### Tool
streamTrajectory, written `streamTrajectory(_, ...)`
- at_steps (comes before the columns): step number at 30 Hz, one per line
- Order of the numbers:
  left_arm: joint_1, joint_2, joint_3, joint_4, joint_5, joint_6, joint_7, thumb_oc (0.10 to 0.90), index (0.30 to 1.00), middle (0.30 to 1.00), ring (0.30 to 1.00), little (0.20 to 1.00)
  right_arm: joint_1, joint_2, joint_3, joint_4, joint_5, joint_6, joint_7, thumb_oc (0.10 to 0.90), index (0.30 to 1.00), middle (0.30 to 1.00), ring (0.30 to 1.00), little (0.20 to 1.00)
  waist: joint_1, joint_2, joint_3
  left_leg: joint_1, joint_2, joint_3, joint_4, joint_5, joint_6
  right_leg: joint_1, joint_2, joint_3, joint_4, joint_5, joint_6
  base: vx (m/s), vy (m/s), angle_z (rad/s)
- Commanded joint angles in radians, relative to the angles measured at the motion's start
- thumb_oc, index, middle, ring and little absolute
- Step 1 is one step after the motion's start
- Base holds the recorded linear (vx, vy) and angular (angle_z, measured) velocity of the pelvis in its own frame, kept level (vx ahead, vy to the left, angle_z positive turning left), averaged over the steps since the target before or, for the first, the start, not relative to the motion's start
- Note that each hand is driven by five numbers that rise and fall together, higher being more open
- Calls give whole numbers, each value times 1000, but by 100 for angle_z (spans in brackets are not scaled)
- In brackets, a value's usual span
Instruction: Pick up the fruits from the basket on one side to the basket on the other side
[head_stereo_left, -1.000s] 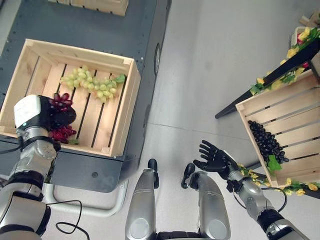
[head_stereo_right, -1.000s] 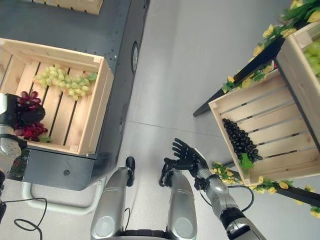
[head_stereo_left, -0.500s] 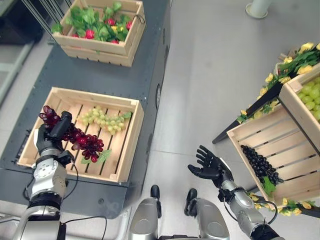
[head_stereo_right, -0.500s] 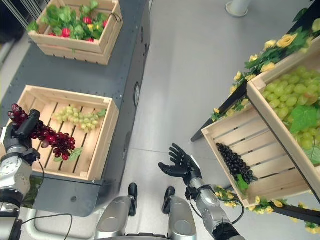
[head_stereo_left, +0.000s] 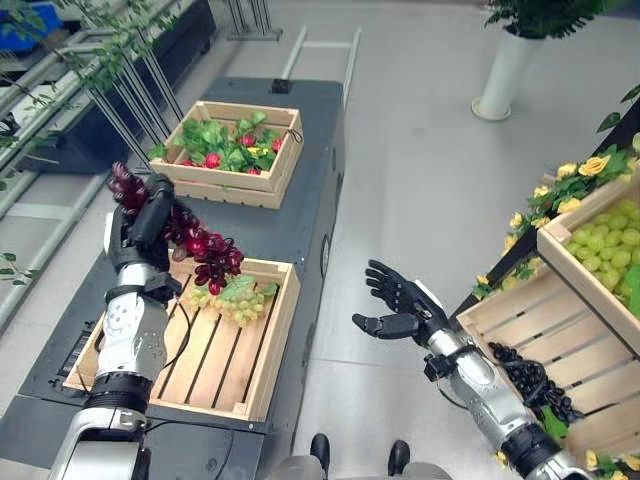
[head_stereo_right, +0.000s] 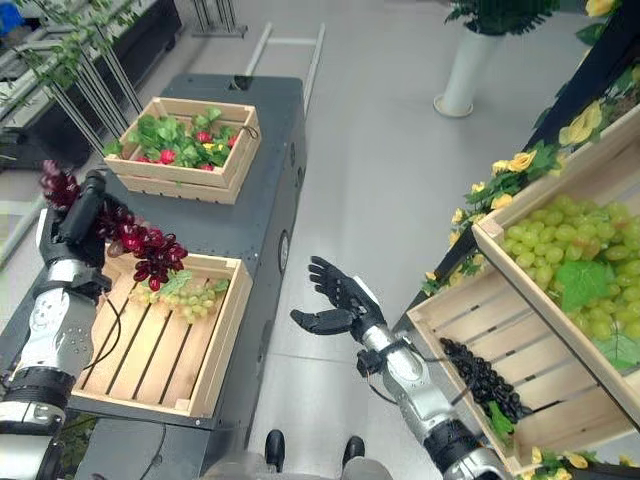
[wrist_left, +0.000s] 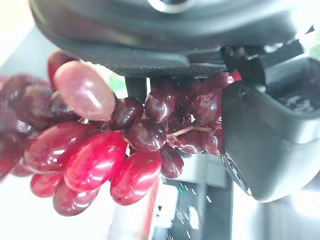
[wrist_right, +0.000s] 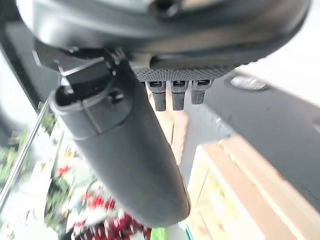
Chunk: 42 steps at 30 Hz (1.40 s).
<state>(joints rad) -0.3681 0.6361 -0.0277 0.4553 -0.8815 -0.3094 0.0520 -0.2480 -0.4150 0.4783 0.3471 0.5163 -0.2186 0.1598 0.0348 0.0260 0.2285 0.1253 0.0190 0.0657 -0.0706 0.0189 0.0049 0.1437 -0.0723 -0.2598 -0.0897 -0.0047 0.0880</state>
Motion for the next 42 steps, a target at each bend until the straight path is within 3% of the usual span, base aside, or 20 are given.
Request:
streamTrajectory(1, -209, 2, -62, -88, 26, -101, -9, 400, 300, 300, 300, 300, -122, 42, 30, -79, 46, -12, 48, 800, 900, 900, 900, 900, 26, 9, -129, -52, -74, -69, -10, -24, -17, -30, 10, 9, 22, -27, -52, -37, -121, 5)
streamTrajectory(7, -252, -25, -136, -209, 104, 8, -18, 400, 300, 300, 300, 300, -200, 81, 54, -88, 48, 41, 46, 800, 900, 900, 900, 900, 36, 5, -141, -41, -69, -70, -11, -24, -15, -11, 15, 3, 15, -26, -57, 10, -74, 1)
streamTrajectory(10, -275, -26, -162, -239, 121, 55, -58, 400, 300, 300, 300, 300, -226, 99, 61, -79, 40, 50, 22, 800, 900, 900, 900, 900, 40, 5, -146, -38, -68, -71, -11, -25, -14, -7, 16, 1, 14, -26, -57, 12, -53, 0)
streamTrajectory(12, -327, -12, -213, -262, 135, 132, -123, 400, 300, 300, 300, 300, -272, 123, 70, -70, 56, 77, -5, 800, 900, 900, 900, 900, 43, 8, -152, -33, -68, -70, -14, -27, -14, 0, 18, -2, 7, -23, -58, 1, -56, 0)
streamTrajectory(17, -384, 3, -265, -273, 117, 189, -199, 400, 300, 300, 300, 300, -309, 144, 82, -51, 58, 85, -30, 800, 900, 900, 900, 900, 43, 14, -160, -25, -69, -69, -17, -29, -12, 6, 18, 0, 2, -19, -55, 0, -6, 0)
streamTrajectory(32, -411, -34, -332, -347, 65, 299, -335, 400, 300, 300, 300, 300, -375, 170, 75, -31, 102, 67, -120, 800, 900, 900, 900, 900, 52, 16, -172, -17, -73, -68, -17, -34, -7, 10, 13, -2, 2, -15, -46, 0, 0, 0)
streamTrajectory(41, -382, -52, -326, -373, 35, 313, -370, 400, 300, 300, 300, 300, -383, 181, 73, -36, 113, 26, -113, 800, 900, 900, 900, 900, 61, 12, -179, -19, -74, -73, -17, -35, -6, 9, 11, -8, 2, -14, -44, 0, 0, 0)
streamTrajectory(42, -380, -53, -325, -376, 34, 314, -370, 400, 300, 300, 300, 300, -381, 182, 72, -37, 117, 20, -106, 753, 829, 829, 829, 829, 61, 12, -179, -19, -74, -73, -17, -35, -6, 9, 11, -8, 2, -14, -44, 0, 0, 0)
